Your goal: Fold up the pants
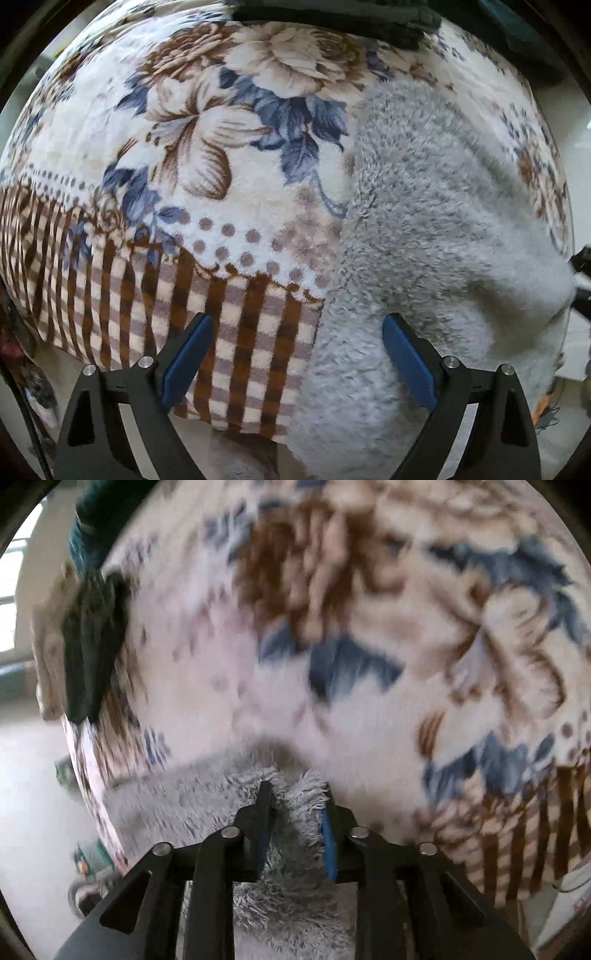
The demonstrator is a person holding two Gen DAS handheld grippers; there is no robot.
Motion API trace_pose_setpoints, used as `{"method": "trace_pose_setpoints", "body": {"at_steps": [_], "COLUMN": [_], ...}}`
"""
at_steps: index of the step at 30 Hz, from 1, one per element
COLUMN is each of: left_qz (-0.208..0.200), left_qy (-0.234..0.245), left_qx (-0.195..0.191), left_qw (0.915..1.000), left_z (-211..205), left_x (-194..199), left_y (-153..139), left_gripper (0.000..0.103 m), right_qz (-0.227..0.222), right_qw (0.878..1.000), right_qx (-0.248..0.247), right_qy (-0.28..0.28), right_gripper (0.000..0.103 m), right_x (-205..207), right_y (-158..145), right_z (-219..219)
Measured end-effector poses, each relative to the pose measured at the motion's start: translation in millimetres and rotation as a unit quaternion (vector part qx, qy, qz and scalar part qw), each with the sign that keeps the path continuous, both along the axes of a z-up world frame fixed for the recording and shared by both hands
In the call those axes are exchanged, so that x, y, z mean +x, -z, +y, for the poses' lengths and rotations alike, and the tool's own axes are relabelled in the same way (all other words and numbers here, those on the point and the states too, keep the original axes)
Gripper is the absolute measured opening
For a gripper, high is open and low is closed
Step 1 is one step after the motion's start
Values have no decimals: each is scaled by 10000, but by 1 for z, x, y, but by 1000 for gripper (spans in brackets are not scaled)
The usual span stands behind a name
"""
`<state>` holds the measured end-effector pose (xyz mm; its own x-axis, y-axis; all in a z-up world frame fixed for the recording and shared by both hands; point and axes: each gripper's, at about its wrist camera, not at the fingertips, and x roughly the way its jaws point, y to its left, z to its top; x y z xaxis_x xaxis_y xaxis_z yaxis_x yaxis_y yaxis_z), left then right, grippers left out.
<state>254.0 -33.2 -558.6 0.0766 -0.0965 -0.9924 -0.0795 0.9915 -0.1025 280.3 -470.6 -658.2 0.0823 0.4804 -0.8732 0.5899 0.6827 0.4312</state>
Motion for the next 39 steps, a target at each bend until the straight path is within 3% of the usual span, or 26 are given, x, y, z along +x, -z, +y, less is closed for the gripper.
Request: {"method": "trace_pose_setpoints", "body": {"at_steps": [2, 3, 6, 8, 10, 11, 12, 14, 15, 16, 17, 18, 21, 24, 25, 26, 27, 29, 32, 33, 34, 35, 36, 38, 39], "left_qz": [-88, -123, -182, -62, 11, 48, 45, -18, -87, -157, -212, -213, -69, 31, 36, 42, 18, -104, -138, -109, -161, -243, -311, -485, -564], "left_qy": [-240, -360, -649, -444, -195, -45, 24, 185, 230, 268, 308, 327, 114, -484, -666, -828, -905, -1042, -1045, -1048, -1052, -1012, -943, -698, -580], "left_qx": [-354, -502, -1055, -1205, -1264, -1362, -1412, -1356, -1344, -1314, -1231, -1192, -1220, -1753, -1883, -1894, -1929, -1951, -1910, -1852, -1786, -1729, -1691, -1682, -1693], "left_qw": [9990, 9980, 9921, 9917, 9918, 9907, 9900, 9906, 9906, 9908, 9917, 9921, 9924, 9833, 9798, 9784, 9770, 9752, 9759, 9770, 9782, 9794, 9806, 9821, 9822], "left_z": [12, 17, 26, 16, 1, -6, -9, -12, -14, -13, -12, -11, 6, 26, 31, 35, 41, 48, 51, 51, 53, 54, 56, 50, 46], "left_x": [-5, -8, -18, -20, -19, -20, -18, -21, -21, -23, -25, -27, -34, -30, -29, -28, -28, -24, -11, -6, -2, 3, 5, 16, 21], "left_y": [-11, -16, -24, -18, -10, -5, -3, 0, 1, 0, 1, 4, 18, 12, 9, 5, 2, -7, -13, -15, -18, -21, -21, -25, -26], "left_gripper": [93, 93, 93, 93, 92, 82, 63, 51, 40, 36, 33, 32, 32, 39, 42, 49, 50, 50, 50, 50, 50, 63, 86, 103, 103], "right_qz": [-52, -168, -559, -589, -543, -468, -355, -138, -53, -58, -62, -16, 180, 166, 77, -10, -173, -512, -486, -428, -426, -476, -608, -750, -810], "right_qw": [9999, 9998, 9969, 9913, 9773, 9676, 9543, 9264, 9114, 8974, 8864, 8840, 9028, 9220, 9249, 9262, 9281, 9267, 8974, 8943, 9002, 9101, 9239, 9387, 9451], "right_qx": [72, -18, -309, -334, -341, -376, -469, -725, -813, -1096, -1314, -1542, -1647, -1146, -1029, -935, -762, -409, -642, -804, -795, -693, -498, -512, -645], "right_qy": [82, 80, -468, -1133, -2019, -2451, -2932, -3691, -4034, -4274, -4437, -4413, -3967, -3694, -3660, -3653, -3640, -3701, -4337, -4381, -4261, -4059, -3746, -3325, -3100], "right_gripper": [65, 72, 75, 75, 75, 75, 75, 74, 69, 35, 7, 7, 8, 13, 32, 64, 76, 82, 82, 82, 82, 82, 82, 91, 93], "right_x": [0, 0, 13, 26, 47, 57, 70, 89, 95, 99, 102, 109, 126, 124, 123, 122, 120, 119, 126, 126, 128, 127, 122, 102, 88], "right_y": [-13, -29, -70, -79, -81, -76, -67, -49, -39, -33, -30, -25, -18, -34, -46, -55, -67, -87, -78, -70, -66, -66, -66, -72, -76], "right_z": [-1, -2, 18, 44, 83, 100, 123, 158, 175, 186, 193, 195, 179, 171, 174, 177, 182, 200, 247, 253, 251, 244, 232, 205, 185]}}
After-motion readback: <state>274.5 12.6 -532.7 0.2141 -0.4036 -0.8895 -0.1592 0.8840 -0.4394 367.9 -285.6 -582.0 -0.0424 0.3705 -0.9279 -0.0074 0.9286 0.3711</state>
